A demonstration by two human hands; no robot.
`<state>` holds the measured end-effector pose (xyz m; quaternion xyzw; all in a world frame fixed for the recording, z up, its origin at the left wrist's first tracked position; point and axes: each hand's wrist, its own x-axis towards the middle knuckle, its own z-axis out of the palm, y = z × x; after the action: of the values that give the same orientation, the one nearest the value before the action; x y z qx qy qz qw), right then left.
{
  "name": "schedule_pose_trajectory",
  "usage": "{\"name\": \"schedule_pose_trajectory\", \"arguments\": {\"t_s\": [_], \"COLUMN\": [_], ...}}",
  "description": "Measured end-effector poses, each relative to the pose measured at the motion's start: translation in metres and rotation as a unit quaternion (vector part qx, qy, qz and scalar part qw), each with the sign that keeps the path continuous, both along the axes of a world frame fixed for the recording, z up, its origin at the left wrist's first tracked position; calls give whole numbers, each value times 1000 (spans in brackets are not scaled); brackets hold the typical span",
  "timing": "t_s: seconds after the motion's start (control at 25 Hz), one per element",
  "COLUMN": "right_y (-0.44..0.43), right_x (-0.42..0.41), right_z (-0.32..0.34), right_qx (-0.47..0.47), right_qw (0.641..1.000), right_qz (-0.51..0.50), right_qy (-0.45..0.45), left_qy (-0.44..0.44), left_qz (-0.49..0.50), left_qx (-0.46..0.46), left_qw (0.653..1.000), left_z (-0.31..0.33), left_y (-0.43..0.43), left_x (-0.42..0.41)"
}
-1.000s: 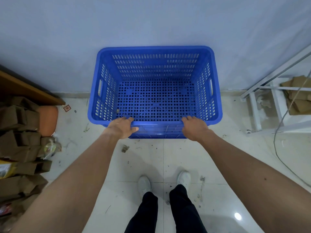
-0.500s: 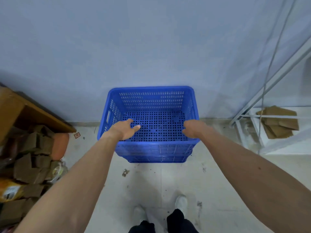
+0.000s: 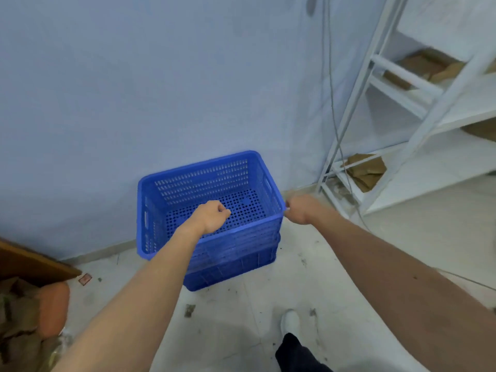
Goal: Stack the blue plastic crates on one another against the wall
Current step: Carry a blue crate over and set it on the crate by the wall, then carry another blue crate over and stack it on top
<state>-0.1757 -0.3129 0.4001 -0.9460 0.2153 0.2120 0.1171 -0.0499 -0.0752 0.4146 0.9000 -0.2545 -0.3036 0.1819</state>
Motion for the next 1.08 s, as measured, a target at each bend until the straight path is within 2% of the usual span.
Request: {"name": "schedule_pose_trajectory", "arguments": {"t_s": [0.16,0.36,0.56,0.76,1.08], "right_y": [41,77,89,97,135], "right_x": [-83,-185,-292,-431,-713], "right_z": [0,-14,-21,-29,-65], "right_qx": [7,35,41,45,52], "right_qw": [996,982,954,909,828], "right_qz": [-87,-183,-297,-411,-555], "right_qy": [-6,-14,-33,-60,-60], "left_qy": [38,31,35,46,54], "left_qz": [-68,-156,-237,-344,-470], "left_qx": [-17,-5,-11,-2,48], "left_qw": [997,987,971,938,880], "left_z": [-18,-26,-25,-37,-74], "left_y": [5,-10,-58,-111,-147], "left_x": [-44,-117,-201,-323,-583]}}
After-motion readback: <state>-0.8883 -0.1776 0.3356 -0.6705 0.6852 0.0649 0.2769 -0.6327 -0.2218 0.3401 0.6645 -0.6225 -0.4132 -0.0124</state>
